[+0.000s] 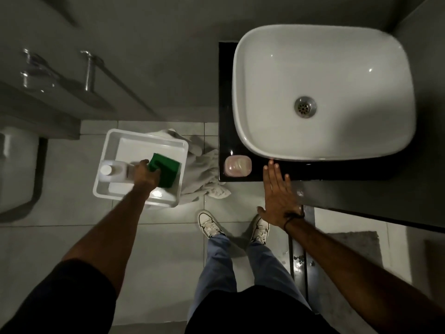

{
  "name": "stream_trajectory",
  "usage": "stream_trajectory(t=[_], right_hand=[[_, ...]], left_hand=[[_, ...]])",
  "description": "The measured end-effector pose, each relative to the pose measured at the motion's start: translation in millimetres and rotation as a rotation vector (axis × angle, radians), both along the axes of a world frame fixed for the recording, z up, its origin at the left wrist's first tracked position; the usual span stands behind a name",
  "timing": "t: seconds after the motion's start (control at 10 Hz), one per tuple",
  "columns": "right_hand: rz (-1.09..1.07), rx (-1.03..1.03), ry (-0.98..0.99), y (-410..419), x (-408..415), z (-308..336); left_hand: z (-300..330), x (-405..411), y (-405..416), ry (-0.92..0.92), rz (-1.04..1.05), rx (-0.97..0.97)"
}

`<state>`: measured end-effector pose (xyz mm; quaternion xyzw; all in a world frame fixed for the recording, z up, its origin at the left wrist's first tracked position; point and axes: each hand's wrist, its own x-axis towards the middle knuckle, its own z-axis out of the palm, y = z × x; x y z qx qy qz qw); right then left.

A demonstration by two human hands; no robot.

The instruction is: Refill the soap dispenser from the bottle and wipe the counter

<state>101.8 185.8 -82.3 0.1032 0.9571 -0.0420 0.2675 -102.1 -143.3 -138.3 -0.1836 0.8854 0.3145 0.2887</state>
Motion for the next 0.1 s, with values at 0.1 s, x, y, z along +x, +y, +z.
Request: stream_trajectory(t=[0.1], right_hand=[[0.004,-0.005,0.018,1.6,4.9,1.7]], left_hand=[[25.1,3.9,6.0,0.113,-0.067,-0.02]])
